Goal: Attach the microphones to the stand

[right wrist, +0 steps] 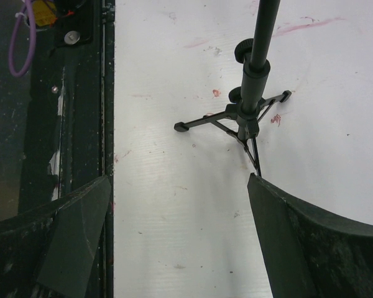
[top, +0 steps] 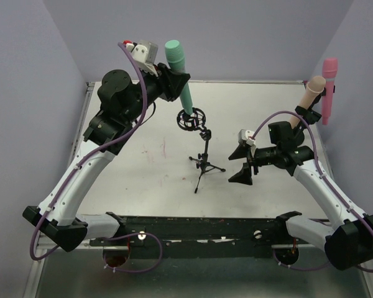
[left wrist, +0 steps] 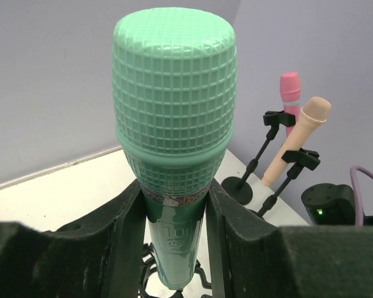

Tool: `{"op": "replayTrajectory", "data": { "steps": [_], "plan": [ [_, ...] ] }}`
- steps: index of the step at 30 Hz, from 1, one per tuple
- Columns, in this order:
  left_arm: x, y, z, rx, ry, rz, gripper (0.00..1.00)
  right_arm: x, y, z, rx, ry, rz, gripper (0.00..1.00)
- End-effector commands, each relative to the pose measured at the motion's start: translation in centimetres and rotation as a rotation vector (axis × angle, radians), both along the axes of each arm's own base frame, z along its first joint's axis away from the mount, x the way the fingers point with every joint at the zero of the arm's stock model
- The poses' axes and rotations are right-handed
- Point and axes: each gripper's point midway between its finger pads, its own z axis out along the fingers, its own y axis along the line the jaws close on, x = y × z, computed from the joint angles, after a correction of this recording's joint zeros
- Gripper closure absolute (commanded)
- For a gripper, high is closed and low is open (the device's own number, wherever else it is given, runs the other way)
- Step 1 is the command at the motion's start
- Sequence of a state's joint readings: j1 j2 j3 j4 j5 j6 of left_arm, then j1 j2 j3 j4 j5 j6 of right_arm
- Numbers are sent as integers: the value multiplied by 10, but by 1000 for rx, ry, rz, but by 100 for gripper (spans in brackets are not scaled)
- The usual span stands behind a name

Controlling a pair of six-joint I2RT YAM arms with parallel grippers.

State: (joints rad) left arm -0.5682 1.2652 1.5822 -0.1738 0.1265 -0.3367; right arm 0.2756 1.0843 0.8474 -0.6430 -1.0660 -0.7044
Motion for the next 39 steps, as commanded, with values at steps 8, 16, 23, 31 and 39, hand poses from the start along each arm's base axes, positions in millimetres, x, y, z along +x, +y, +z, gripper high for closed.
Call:
{"op": "replayTrajectory", "data": {
  "steps": [8, 16, 23, 31, 39],
  "plan": [
    [21, -5, -22, 38, 30, 14, 86, -1, 0, 1, 11, -37, 6, 0],
    [18, -10, -50, 62, 86, -27, 86, 0, -1, 0, 5, -39, 1, 0],
    [7, -17, -77, 62, 118, -90, 86, 0, -1, -2, 3, -31, 1, 0],
    [1, -25, -102, 47, 132, -147, 86, 1, -2, -5, -4, -22, -2, 0],
    [-8, -22, -117, 40, 134, -160, 62, 1, -2, -6, -7, -19, -2, 0]
  ]
}}
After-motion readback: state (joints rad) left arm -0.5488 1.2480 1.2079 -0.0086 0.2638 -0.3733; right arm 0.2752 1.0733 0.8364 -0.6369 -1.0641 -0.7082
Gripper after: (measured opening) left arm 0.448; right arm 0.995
